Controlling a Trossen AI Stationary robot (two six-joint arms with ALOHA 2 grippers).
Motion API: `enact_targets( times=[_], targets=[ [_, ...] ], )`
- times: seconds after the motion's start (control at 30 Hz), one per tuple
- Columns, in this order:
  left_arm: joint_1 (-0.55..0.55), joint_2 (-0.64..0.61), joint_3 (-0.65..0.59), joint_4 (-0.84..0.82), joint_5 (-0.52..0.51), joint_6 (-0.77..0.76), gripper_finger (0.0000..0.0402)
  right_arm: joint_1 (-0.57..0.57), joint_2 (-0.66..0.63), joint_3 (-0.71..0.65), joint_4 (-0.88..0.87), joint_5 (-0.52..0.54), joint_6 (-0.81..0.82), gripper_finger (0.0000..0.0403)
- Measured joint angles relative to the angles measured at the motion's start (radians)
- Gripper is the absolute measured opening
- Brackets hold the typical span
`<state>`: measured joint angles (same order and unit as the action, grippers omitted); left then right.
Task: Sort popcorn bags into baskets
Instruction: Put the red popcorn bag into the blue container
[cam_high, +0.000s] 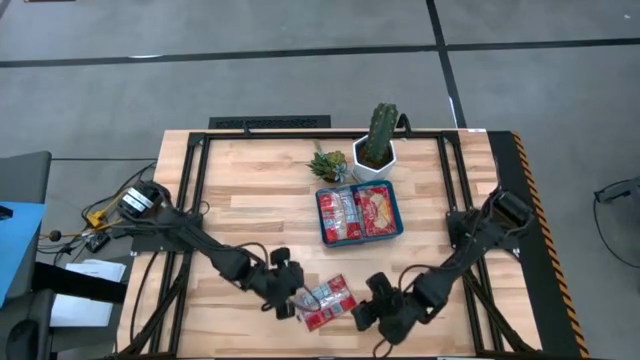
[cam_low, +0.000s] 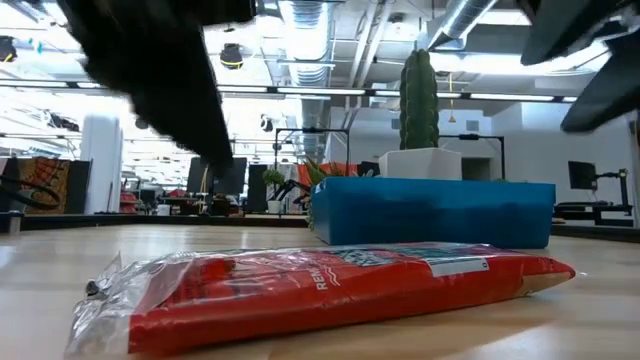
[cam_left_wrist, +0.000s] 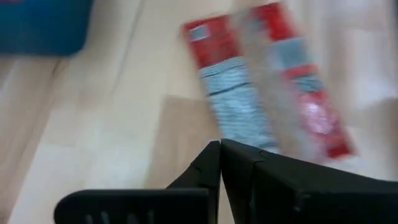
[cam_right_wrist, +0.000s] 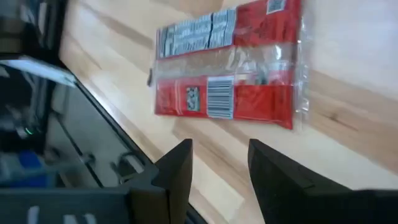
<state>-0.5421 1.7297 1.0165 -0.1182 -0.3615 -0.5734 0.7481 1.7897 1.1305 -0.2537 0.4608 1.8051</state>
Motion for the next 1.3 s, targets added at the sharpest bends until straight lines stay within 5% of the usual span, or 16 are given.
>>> enact_targets(
  times=[0.2, 0.57, 0.9, 1.17, 1.3],
  targets=[
    [0.053, 0.007, -0.134, 0.163, 0.060, -0.066, 0.0000, 0.053, -0.001, 0.002, -0.013, 0.067, 0.186, 0.0170],
    [0.027, 0.066, -0.247, 0.421, 0.230, -0.252, 0.0000, 0.039, -0.001, 0.002, -0.015, 0.060, 0.207, 0.0150],
    [0.014, 0.207, -0.144, 0.571, 0.275, -0.284, 0.0000, 0.013, -0.001, 0.002, -0.044, -0.015, 0.188, 0.0133],
    [0.062, 0.210, -0.005, 0.525, 0.407, -0.179, 0.0000, 0.029, -0.001, 0.001, -0.123, -0.021, 0.265, 0.0130],
    [0.063, 0.174, 0.053, 0.450, 0.377, -0.093, 0.0000, 0.053, -0.001, 0.001, -0.148, -0.039, 0.308, 0.0141]
  ],
)
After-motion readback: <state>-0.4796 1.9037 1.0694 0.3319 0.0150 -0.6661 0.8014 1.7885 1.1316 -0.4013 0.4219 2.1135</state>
